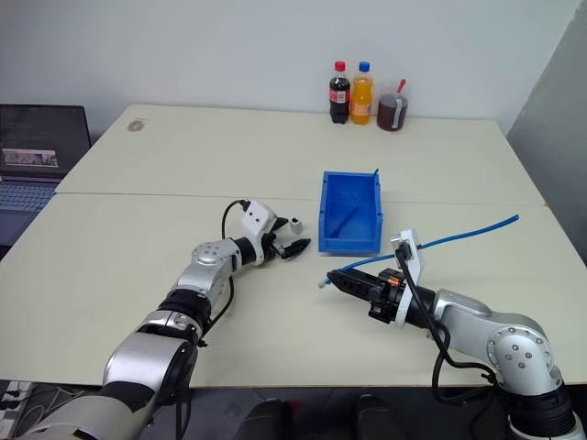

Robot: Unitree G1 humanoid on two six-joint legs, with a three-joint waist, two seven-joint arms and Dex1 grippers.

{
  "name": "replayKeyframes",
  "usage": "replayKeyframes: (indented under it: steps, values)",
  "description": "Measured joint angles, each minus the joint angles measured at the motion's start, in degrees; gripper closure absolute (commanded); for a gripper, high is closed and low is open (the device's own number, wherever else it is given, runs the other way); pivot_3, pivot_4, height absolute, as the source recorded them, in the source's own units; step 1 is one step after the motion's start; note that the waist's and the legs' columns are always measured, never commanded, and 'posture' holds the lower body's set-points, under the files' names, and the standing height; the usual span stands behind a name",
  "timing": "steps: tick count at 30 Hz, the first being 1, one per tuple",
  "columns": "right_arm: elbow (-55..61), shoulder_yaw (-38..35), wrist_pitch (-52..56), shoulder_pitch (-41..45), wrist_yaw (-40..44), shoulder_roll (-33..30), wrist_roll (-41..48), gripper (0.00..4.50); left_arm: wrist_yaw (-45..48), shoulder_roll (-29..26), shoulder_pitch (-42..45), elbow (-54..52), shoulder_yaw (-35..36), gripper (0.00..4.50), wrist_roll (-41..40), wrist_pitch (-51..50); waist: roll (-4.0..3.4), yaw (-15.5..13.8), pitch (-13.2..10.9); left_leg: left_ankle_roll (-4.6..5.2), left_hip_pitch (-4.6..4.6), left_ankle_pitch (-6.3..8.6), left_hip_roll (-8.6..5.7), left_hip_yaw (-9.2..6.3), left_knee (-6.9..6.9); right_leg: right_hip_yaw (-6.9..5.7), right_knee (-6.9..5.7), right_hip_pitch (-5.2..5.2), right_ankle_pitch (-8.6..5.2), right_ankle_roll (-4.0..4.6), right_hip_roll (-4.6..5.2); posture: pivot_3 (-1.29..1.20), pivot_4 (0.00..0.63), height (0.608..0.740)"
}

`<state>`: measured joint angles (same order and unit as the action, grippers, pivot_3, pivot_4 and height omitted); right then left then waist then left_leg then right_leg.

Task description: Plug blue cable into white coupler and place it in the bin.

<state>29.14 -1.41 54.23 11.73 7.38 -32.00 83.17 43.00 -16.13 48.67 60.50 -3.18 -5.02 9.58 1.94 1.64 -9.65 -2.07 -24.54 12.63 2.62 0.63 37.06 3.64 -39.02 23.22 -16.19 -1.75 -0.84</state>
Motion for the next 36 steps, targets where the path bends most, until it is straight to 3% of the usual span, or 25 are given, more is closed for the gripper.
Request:
replayKeyframes:
  steps: [2, 5, 20, 30, 34, 36]
  values:
    - [0.0, 0.0, -0.08, 0.0, -0.03, 0.0, -0.11, 4.32, -0.57, 0.28, 0.69, 1.3, 0.2, 0.03, 0.45, 0.7, 0.0, 0.0, 0.0, 0.0, 0.0, 0.0, 0.0, 0.0, 0.0, 0.0, 0.0, 0.0, 0.0, -0.01, 0.0, 0.0, 0.15, 0.74]
    - [0.0, 0.0, -0.21, 0.0, -0.1, 0.01, -0.69, 4.32, -1.53, 0.76, 1.73, 3.14, 0.64, 0.48, 0.89, 1.24, 0.0, 0.01, 0.0, 0.0, 0.0, 0.0, -0.01, 0.01, 0.01, 0.01, 0.0, 0.0, 0.01, -0.02, 0.0, 0.0, 0.15, 0.74]
    - [0.0, 0.01, -0.33, 0.0, 0.64, -0.14, -3.7, 4.32, -1.74, 1.8, 3.47, 6.04, 1.52, 3.72, 1.59, 2.26, 0.01, 0.0, 0.0, 0.0, 0.0, 0.0, 0.0, 0.01, 0.0, 0.0, 0.01, 0.0, 0.02, 0.01, 0.0, 0.0, 0.15, 0.74]
    - [-0.64, 0.01, -0.33, 0.75, 2.38, -0.02, -5.65, 4.32, 1.5, 0.69, 3.07, 5.46, 1.81, 3.72, 1.55, 1.96, 0.0, 0.08, 0.0, 0.0, 0.0, 0.0, 0.0, 0.01, -0.01, 0.0, 0.0, 0.0, 0.03, 0.03, -0.01, 0.0, 0.15, 0.74]
    - [-0.73, 0.09, -0.32, 0.93, 3.01, -0.09, -6.75, 4.32, 15.19, -3.78, -2.67, -4.14, 0.88, 3.72, -0.35, -1.56, -0.01, 0.5, 0.0, -0.01, 0.04, 0.0, 0.07, 0.03, -0.04, 0.03, -0.03, 0.01, 0.12, 0.19, -0.06, 0.0, 0.15, 0.74]
    - [-0.7, 0.51, -0.24, 1.4, 4.69, -1.14, -8.87, 4.32, 25.56, -8.98, -8.63, -14.27, -0.87, 3.72, -2.09, -4.95, -0.04, 0.72, 0.01, -0.01, 0.06, 0.0, 0.11, 0.0, -0.08, 0.02, -0.07, 0.03, 0.11, 0.23, -0.06, 0.0, 0.15, 0.74]
